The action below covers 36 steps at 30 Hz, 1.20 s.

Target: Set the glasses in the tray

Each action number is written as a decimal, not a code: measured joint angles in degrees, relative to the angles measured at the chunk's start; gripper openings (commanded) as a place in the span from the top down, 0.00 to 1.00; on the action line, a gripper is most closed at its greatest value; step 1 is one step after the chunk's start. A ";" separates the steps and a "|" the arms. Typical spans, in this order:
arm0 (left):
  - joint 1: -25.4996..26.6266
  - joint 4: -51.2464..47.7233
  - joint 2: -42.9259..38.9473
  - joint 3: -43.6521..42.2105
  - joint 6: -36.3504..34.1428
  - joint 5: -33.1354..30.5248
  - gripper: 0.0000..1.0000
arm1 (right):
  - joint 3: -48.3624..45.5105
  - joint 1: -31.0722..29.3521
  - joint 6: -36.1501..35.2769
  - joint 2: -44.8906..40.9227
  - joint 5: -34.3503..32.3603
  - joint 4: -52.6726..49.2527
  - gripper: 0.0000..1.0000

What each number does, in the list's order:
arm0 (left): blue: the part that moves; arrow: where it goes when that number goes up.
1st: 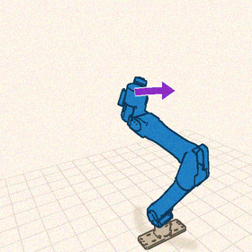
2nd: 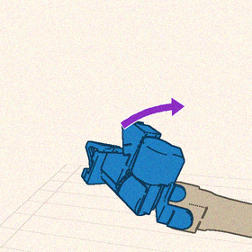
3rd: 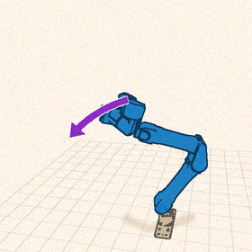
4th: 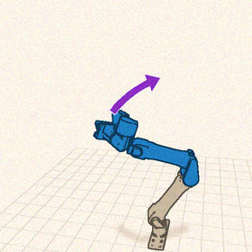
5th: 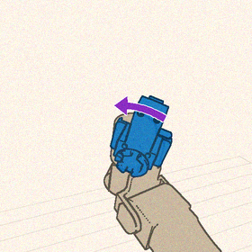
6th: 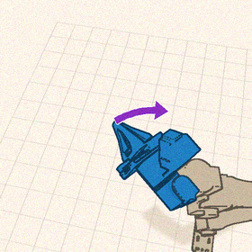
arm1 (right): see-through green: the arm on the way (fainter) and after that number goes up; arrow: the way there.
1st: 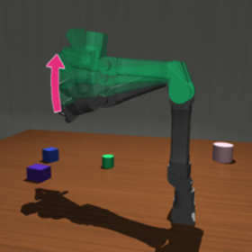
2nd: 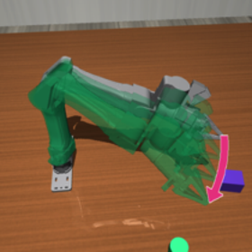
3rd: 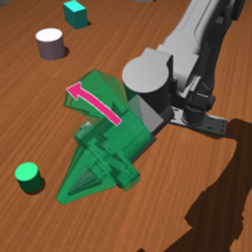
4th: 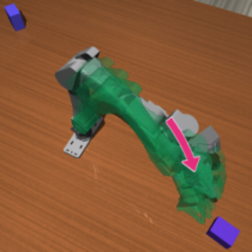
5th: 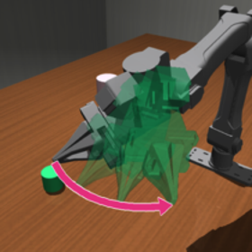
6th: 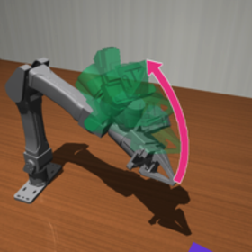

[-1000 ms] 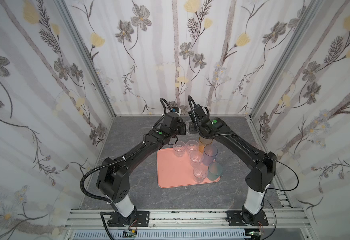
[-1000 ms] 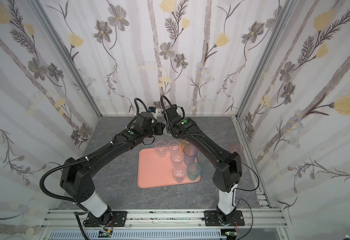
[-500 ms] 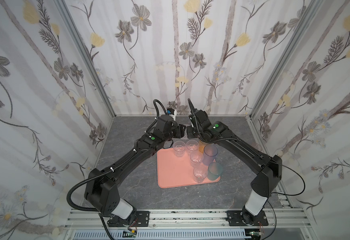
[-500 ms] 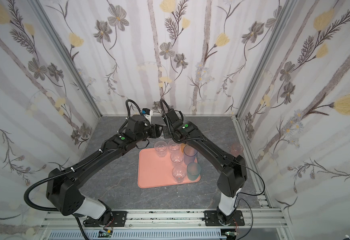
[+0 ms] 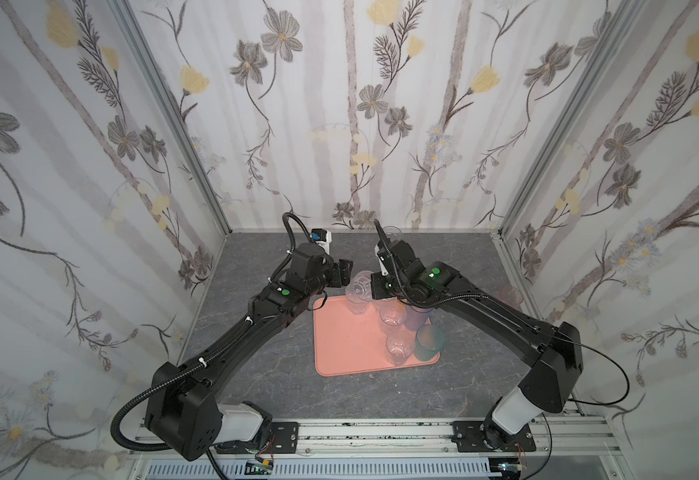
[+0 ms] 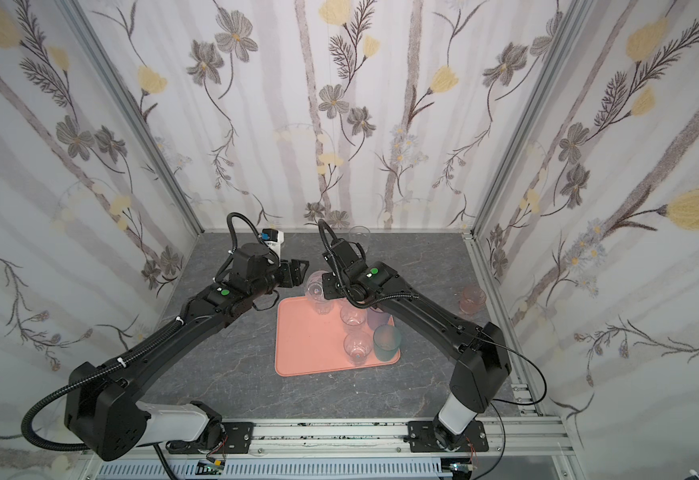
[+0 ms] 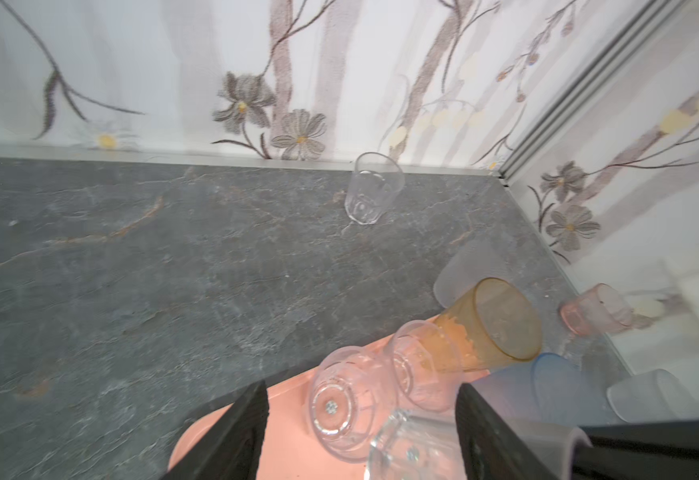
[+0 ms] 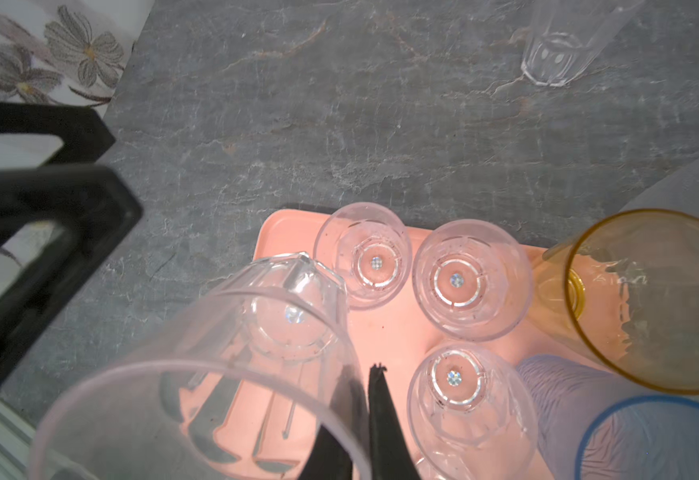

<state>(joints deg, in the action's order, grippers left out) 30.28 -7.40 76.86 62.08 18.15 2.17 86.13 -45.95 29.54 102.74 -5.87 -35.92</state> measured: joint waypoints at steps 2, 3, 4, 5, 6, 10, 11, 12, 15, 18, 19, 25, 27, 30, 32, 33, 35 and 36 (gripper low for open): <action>0.20 0.35 -0.31 -0.96 -0.17 1.42 0.23 | -1.73 -0.33 0.50 -0.33 0.44 0.15 1.00; 0.33 0.42 -0.55 -1.38 -0.17 2.36 0.23 | -2.29 -0.42 0.85 -0.33 0.50 0.15 1.00; 0.44 0.50 -0.66 -1.51 -0.17 2.91 0.23 | -2.56 -0.50 1.33 -0.31 0.63 0.13 1.00; 0.68 1.03 -0.66 -1.60 -0.20 3.41 0.23 | -2.56 -0.52 1.55 -0.17 0.59 0.17 1.00; 0.79 1.27 -0.66 -1.60 -0.20 3.76 0.23 | -2.34 -0.52 1.99 0.02 0.59 0.42 1.00; 1.42 1.81 -0.94 -1.60 -0.39 5.77 0.23 | -1.01 -0.59 2.47 0.98 0.90 0.90 1.00; 1.51 1.81 -1.40 -1.60 -0.42 5.88 0.22 | -0.76 -1.03 2.56 1.03 0.96 0.79 1.00; 1.49 1.99 -1.99 -1.68 -0.61 5.95 0.22 | -0.63 -1.49 2.58 1.03 0.31 0.74 1.00; 1.14 3.13 -3.74 -2.93 -1.66 4.48 0.21 | -1.49 -3.67 2.58 0.81 1.27 0.37 1.00; 0.39 3.39 -4.28 -5.40 -2.19 2.05 0.21 | -4.07 -5.97 2.64 0.42 1.42 -0.76 1.00; -0.02 3.32 -4.28 -6.38 -2.36 1.09 0.21 | -4.94 -6.58 2.86 0.42 1.42 -1.14 1.00; -2.43 2.69 -5.46 -10.56 -1.68 -2.40 0.21 | -6.54 -7.34 2.95 1.99 -1.22 -2.78 0.99; -2.93 3.02 -5.66 -11.26 -1.68 -3.02 0.21 | -6.54 -7.39 2.84 3.63 -2.49 -2.91 0.99; -3.28 2.86 -5.77 -12.39 -1.66 -3.85 0.21 | -6.54 -7.50 1.81 5.60 -3.69 -2.86 0.99; -3.39 2.89 -5.81 -13.00 -1.64 -4.20 0.22 | -6.51 -7.54 1.42 6.67 -4.79 -2.78 0.98; -3.39 2.86 -5.88 -13.27 -1.60 -4.35 0.22 | -6.40 -7.54 1.20 7.21 -5.29 -2.80 0.98; -3.48 2.84 -6.03 -13.55 -1.42 -4.46 0.22 | -6.08 -7.50 0.15 8.44 -6.29 -2.86 0.97; -3.50 2.84 -6.12 -13.57 -1.33 -4.46 0.22 | -5.90 -7.43 0.02 8.90 -6.69 -2.89 0.97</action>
<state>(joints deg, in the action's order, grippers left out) 26.79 -4.56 70.74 48.51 16.82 -2.28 80.23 -53.39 29.56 111.63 -12.56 -38.81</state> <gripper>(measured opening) 0.783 0.073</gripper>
